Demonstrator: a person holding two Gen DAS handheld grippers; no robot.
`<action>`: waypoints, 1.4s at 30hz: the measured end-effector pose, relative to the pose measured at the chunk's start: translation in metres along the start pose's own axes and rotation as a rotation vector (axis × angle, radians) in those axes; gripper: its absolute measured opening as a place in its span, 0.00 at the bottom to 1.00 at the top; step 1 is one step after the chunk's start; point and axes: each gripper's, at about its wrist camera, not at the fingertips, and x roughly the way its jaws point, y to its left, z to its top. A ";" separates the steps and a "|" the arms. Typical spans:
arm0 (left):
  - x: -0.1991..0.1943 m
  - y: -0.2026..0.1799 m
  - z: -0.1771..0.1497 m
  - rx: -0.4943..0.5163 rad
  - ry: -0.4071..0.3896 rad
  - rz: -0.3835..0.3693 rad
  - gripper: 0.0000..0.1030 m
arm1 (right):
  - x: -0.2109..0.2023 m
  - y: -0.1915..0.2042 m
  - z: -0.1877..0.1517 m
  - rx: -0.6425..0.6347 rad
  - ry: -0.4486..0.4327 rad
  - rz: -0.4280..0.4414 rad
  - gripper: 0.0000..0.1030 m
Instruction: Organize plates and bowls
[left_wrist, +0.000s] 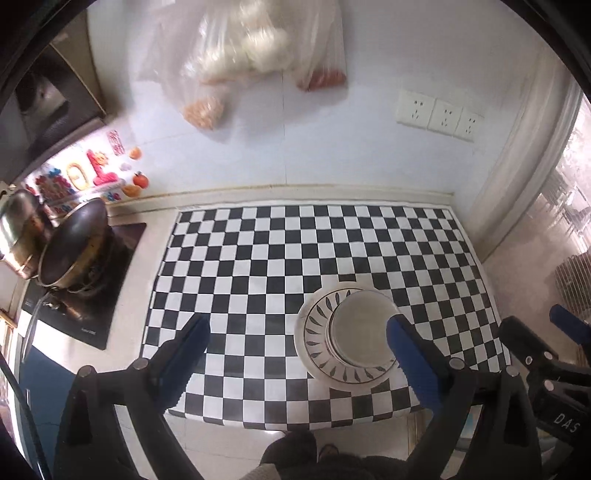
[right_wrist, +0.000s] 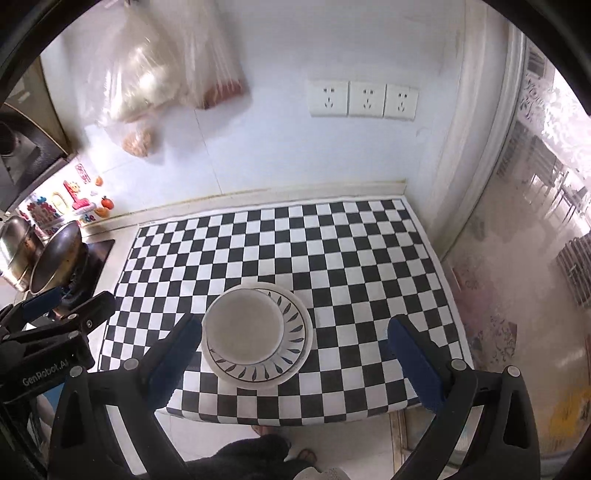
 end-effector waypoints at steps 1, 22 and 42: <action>-0.007 -0.001 -0.004 -0.006 -0.011 0.010 0.95 | -0.005 -0.002 -0.002 0.000 -0.006 0.006 0.99; -0.150 -0.001 -0.087 -0.065 -0.155 0.046 0.96 | -0.157 -0.007 -0.081 -0.030 -0.155 0.027 1.00; -0.238 0.052 -0.147 0.010 -0.244 0.046 0.96 | -0.277 0.046 -0.161 0.033 -0.259 -0.048 1.00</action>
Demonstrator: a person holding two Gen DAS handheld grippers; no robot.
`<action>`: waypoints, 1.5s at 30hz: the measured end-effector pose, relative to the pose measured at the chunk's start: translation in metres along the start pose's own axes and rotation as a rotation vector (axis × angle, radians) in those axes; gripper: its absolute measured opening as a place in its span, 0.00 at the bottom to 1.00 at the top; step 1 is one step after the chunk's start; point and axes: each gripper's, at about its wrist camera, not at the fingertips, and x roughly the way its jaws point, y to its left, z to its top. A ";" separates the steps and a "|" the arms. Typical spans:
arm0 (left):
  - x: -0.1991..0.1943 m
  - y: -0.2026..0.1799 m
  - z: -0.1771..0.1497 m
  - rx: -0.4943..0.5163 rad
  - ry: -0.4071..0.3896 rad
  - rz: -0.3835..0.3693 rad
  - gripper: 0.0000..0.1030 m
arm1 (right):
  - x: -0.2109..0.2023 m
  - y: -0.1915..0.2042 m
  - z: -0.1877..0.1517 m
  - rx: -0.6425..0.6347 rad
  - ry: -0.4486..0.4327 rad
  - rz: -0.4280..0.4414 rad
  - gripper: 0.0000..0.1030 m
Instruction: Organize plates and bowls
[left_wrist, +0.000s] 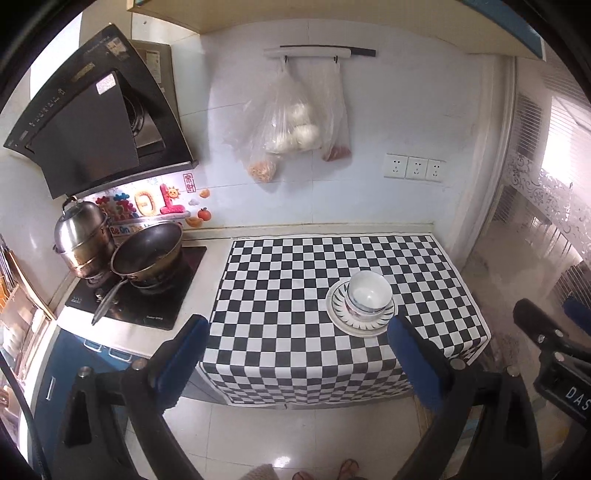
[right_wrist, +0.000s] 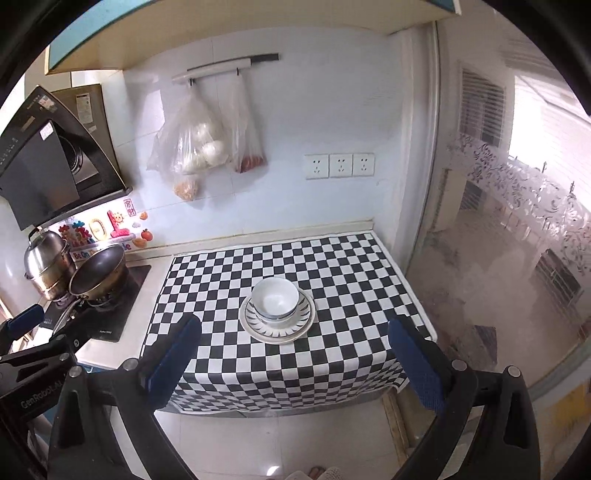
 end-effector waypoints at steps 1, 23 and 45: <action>-0.004 0.000 -0.002 0.002 -0.004 0.000 0.96 | -0.004 0.000 0.000 0.000 -0.004 0.000 1.00; -0.058 -0.025 -0.023 -0.014 -0.050 0.023 0.96 | -0.060 -0.027 -0.013 -0.045 -0.050 0.033 1.00; -0.063 -0.020 -0.028 -0.017 -0.048 0.047 0.96 | -0.055 -0.024 -0.016 -0.029 -0.041 0.046 1.00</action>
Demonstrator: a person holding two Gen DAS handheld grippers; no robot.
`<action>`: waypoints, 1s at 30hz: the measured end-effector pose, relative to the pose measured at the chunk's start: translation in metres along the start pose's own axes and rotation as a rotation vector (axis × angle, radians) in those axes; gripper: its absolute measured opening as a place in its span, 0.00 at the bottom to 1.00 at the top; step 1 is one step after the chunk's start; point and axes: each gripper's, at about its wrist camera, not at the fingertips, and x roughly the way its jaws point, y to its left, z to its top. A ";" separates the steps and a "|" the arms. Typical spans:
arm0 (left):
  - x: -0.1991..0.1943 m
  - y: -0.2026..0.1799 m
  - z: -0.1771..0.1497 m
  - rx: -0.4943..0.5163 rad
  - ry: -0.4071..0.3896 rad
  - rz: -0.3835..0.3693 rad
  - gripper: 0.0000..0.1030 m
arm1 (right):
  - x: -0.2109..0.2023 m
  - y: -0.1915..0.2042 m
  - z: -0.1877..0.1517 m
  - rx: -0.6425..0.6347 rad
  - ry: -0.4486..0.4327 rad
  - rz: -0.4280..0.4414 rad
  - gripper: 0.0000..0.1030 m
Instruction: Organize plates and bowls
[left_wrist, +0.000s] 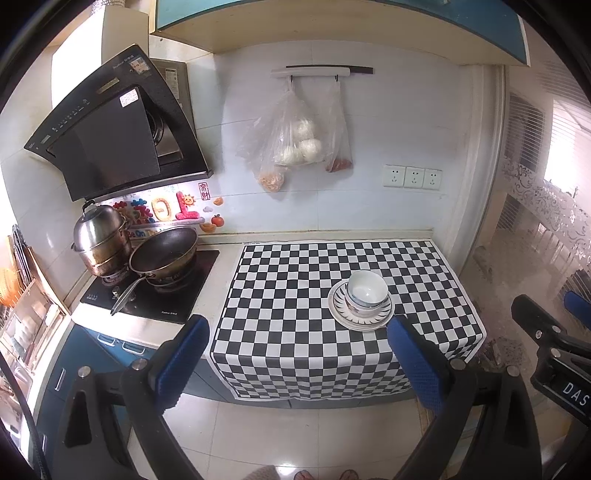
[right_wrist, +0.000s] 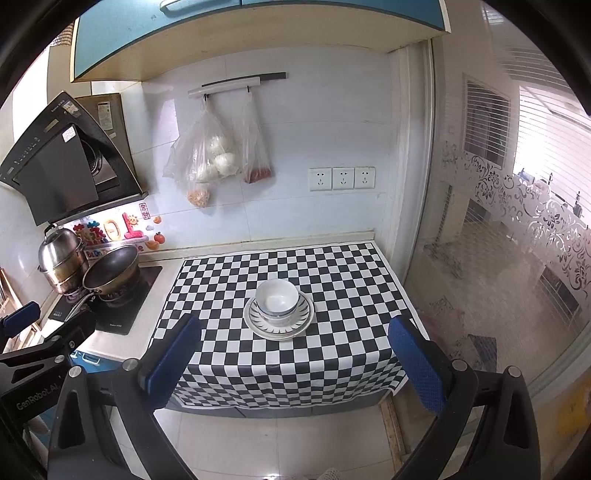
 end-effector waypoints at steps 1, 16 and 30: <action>0.000 0.000 0.000 0.001 0.000 0.002 0.96 | 0.001 0.000 0.000 0.001 0.001 0.000 1.00; 0.004 0.001 -0.001 0.007 -0.003 0.007 0.96 | 0.007 0.002 -0.001 0.006 0.008 -0.001 1.00; 0.008 0.001 0.001 0.015 -0.011 0.023 0.96 | 0.010 0.001 0.001 0.013 0.006 -0.017 1.00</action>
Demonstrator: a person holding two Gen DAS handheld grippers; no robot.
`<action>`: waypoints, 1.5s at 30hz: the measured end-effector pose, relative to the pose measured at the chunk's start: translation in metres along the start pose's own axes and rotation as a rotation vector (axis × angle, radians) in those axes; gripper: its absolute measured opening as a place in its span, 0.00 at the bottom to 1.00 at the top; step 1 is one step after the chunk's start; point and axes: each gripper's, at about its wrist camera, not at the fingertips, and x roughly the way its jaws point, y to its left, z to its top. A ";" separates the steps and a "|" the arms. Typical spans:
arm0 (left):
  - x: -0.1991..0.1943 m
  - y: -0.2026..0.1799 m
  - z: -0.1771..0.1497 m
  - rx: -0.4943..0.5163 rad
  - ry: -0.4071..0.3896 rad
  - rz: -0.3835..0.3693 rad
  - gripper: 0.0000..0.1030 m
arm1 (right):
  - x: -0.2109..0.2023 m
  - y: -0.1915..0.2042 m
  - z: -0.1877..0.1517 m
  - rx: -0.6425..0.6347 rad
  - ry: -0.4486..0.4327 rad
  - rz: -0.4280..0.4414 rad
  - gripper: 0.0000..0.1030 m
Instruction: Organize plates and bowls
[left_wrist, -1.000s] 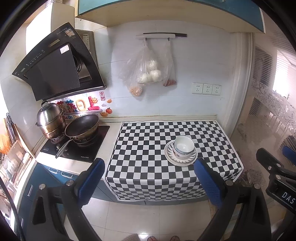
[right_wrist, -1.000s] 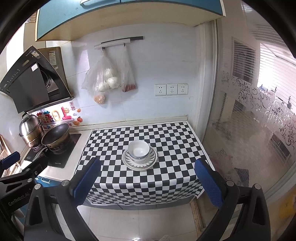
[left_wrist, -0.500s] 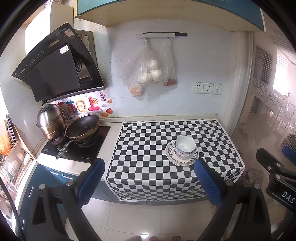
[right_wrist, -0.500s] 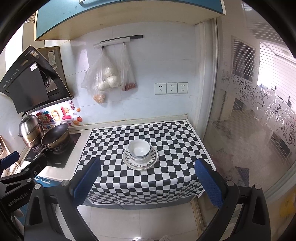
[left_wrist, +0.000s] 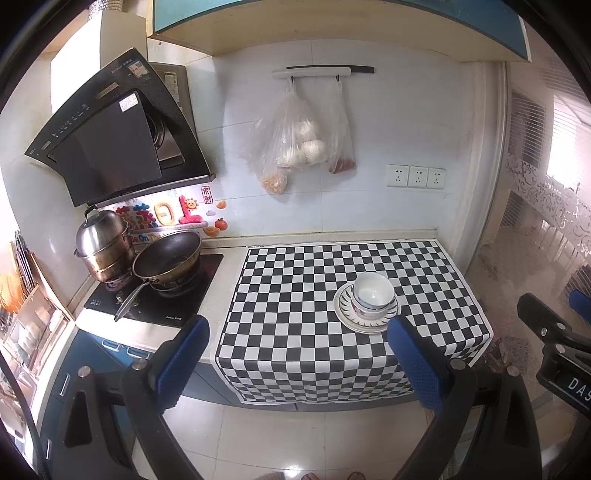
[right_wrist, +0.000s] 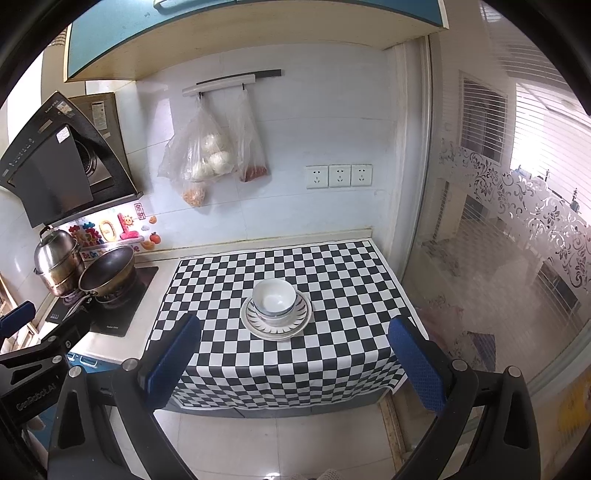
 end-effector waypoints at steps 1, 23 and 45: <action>0.000 0.000 0.000 0.000 0.000 0.002 0.96 | 0.000 0.000 0.000 -0.002 0.001 -0.001 1.00; -0.003 -0.003 -0.002 0.008 0.015 -0.054 0.96 | -0.004 -0.004 -0.004 0.001 0.000 -0.005 1.00; -0.002 -0.006 -0.002 0.005 0.007 -0.045 0.96 | -0.005 -0.005 -0.004 0.002 0.004 0.000 1.00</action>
